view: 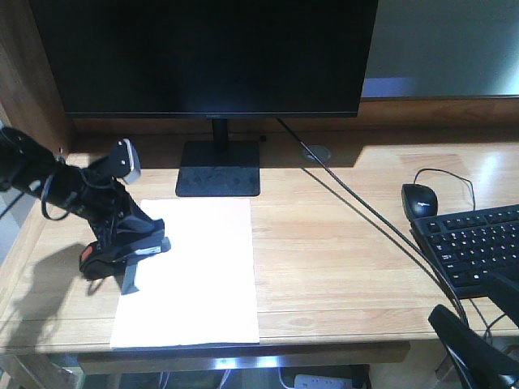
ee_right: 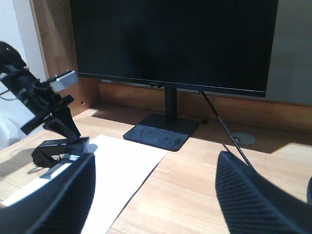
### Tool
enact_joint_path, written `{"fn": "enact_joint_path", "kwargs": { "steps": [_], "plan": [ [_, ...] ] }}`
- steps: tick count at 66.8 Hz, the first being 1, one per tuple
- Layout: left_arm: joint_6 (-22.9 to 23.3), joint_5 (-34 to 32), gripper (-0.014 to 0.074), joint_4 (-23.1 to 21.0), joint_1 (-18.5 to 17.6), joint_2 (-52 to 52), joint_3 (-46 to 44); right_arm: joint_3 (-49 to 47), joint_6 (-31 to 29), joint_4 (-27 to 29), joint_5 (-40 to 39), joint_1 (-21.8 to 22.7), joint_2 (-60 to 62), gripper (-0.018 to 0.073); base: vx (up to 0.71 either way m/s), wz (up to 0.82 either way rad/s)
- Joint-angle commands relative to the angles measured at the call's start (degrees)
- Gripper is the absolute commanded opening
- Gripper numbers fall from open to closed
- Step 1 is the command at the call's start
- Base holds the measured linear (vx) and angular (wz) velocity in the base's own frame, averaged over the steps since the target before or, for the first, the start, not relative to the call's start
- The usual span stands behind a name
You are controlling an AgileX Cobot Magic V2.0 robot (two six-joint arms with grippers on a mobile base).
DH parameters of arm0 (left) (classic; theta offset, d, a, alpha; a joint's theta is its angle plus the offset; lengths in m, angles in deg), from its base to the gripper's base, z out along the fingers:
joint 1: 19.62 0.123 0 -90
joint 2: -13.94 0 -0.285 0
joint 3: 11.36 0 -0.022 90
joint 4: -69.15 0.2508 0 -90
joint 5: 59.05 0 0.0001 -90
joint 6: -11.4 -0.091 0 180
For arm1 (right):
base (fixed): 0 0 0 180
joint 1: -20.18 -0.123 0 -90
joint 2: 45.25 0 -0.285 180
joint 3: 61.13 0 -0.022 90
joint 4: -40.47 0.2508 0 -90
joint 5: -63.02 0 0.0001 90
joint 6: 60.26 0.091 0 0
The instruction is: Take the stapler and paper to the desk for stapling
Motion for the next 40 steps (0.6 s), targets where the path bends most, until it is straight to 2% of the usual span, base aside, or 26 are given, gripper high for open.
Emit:
{"fn": "enact_joint_path", "kwargs": {
  "steps": [1,5,11,20,31,35,40],
  "plan": [
    [5.75,2.26,-0.0007,0.11,0.02,-5.32,-3.32,-1.63,0.01,-0.15,-3.36,0.36,-0.40,0.0498,0.00,0.00],
    [9.61,2.93,-0.0007,2.07,0.02,-7.36,-5.03,-1.63,0.01,-0.15,-3.36,0.36,-0.40,0.0498,0.00,0.00],
    [16.35,4.70,-0.0007,8.16,0.02,-10.32,-7.75,-1.63,0.01,-0.15,-3.32,0.36,-0.40,0.0498,0.00,0.00],
    [30.66,7.31,-0.0007,21.48,0.02,-15.70,-12.00,-1.63,0.01,-0.15,-3.36,0.36,-0.40,0.0498,0.00,0.00],
    [47.13,12.09,-0.0007,34.85,0.02,-21.44,-16.48,-1.63,0.01,-0.15,-3.36,0.36,-0.40,0.0498,0.00,0.00],
    [54.06,13.66,-0.0007,37.41,0.02,-23.27,-17.68,-1.63,0.01,-0.15,-3.36,0.36,-0.40,0.0498,0.00,0.00],
    [62.29,13.65,-0.0007,38.05,0.02,-25.90,-18.22,-1.63,0.01,-0.15,-3.36,0.36,-0.40,0.0498,0.00,0.00]
  ]
}}
